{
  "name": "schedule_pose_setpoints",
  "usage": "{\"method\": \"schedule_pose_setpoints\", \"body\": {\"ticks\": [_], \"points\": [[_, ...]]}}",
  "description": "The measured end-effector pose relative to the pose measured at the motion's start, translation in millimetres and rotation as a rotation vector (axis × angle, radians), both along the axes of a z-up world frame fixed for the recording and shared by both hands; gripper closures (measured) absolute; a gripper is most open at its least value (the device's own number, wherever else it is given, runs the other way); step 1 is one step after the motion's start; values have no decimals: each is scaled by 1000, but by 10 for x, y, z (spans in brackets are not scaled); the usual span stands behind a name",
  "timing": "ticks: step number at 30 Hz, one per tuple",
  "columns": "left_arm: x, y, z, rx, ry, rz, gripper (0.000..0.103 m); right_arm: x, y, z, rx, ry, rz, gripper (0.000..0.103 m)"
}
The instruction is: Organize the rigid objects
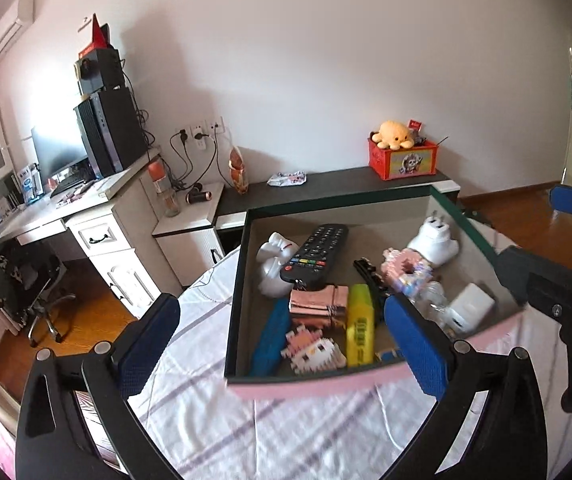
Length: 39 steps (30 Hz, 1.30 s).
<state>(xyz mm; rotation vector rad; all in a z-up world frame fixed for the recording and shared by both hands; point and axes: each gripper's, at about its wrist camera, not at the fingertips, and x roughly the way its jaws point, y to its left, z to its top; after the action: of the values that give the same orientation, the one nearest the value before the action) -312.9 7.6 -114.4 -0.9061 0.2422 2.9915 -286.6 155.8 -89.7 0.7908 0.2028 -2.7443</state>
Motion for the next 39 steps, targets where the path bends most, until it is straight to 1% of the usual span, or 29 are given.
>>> {"method": "schedule_pose_setpoints", "body": {"ticks": [5, 9, 11, 15, 23, 25, 27, 33, 39], "points": [[346, -31, 200, 20, 29, 0, 0, 350, 16, 76, 24, 25, -33, 0], [660, -41, 330, 41, 57, -11, 0, 581, 52, 120, -8, 27, -43, 0], [805, -41, 384, 42, 70, -10, 0, 720, 71, 163, -25, 39, -42, 0], [1131, -75, 506, 71, 95, -14, 0, 1010, 99, 252, -31, 69, -59, 0], [1839, -22, 811, 46, 217, -20, 0, 1669, 176, 517, -71, 153, -64, 0], [2018, -17, 898, 46, 248, -20, 0, 1781, 200, 569, -88, 164, -59, 0], [2163, -9, 975, 44, 272, -19, 0, 1931, 224, 642, -104, 172, -47, 0], [2558, 3, 1174, 54, 336, -11, 0, 2333, 252, 853, -108, 246, -49, 0], [2909, 10, 1314, 55, 390, -1, 0, 2699, 247, 993, -114, 307, -63, 0]]}}
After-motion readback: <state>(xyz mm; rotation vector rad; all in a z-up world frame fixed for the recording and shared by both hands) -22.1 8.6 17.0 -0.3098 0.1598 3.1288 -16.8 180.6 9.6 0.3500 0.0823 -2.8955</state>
